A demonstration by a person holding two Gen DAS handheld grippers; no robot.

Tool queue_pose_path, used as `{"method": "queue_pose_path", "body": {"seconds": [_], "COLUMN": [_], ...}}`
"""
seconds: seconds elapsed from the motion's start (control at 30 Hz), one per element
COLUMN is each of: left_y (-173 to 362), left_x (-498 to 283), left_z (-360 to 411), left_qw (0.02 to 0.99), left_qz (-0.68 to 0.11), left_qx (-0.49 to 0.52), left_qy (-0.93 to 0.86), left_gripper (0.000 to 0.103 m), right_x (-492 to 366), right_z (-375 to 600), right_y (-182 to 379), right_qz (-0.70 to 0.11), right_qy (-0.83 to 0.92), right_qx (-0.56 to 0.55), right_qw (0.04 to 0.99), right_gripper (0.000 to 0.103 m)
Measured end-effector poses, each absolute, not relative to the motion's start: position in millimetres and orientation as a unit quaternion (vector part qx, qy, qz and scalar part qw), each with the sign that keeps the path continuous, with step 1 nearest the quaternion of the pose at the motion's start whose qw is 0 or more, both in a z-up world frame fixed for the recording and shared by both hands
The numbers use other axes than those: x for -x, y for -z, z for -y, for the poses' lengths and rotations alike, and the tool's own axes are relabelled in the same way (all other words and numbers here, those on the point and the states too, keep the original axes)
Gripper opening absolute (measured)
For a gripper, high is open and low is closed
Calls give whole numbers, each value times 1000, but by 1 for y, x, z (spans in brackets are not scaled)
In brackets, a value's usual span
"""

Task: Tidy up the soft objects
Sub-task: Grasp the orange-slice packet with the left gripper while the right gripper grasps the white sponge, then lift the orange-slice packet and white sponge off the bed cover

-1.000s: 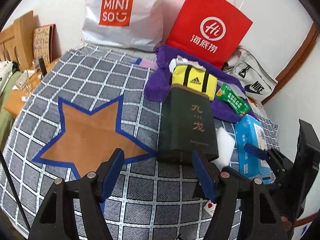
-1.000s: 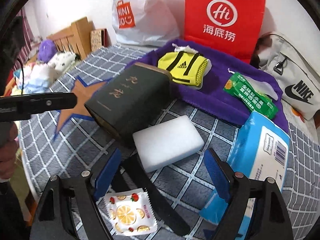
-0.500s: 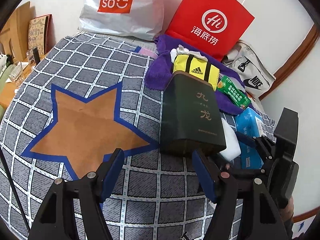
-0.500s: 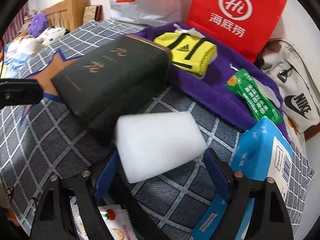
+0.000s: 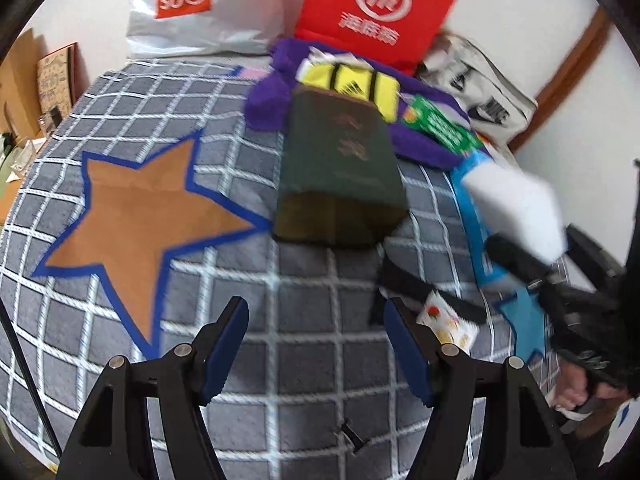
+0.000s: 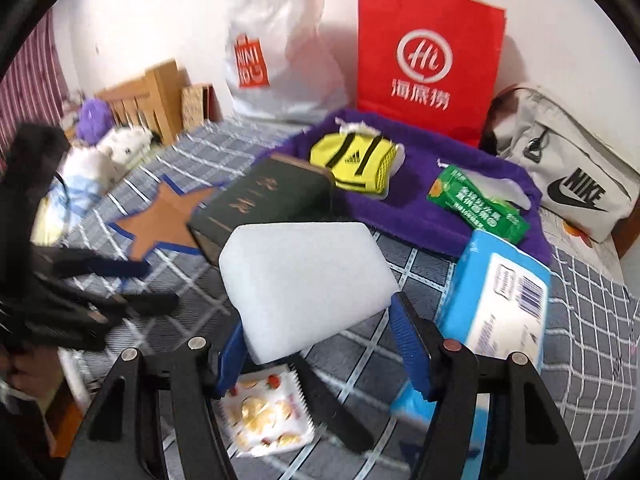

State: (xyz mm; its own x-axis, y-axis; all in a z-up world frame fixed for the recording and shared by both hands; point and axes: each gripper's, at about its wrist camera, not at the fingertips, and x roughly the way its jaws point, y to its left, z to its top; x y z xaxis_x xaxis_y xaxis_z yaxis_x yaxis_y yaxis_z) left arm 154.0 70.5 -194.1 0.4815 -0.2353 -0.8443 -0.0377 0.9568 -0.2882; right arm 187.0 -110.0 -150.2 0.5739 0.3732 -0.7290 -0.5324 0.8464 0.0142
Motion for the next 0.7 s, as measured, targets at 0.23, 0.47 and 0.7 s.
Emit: {"method": "queue_pose_path", "body": {"seconds": [0.23,0.47,0.7], "left_y": [196,201,219], "left_x": [-142,-146,-146], "left_z": [-18,32,58], "left_qw": [849,849,849], "left_qz": [-510,-507,-507], "left_qx": [85,26,-50], "left_qy": [111,148,142], "left_gripper": [69,69,78], "right_x": [-147,-115,-108], "right_z": [158,206,236], "right_y": [136,152,193], "right_qz": [-375,-392,-431], "right_qy": [-238,-208,-190], "right_qx": [72,50,16], "right_qw": [893,895,882], "right_gripper": [66,67,67]}}
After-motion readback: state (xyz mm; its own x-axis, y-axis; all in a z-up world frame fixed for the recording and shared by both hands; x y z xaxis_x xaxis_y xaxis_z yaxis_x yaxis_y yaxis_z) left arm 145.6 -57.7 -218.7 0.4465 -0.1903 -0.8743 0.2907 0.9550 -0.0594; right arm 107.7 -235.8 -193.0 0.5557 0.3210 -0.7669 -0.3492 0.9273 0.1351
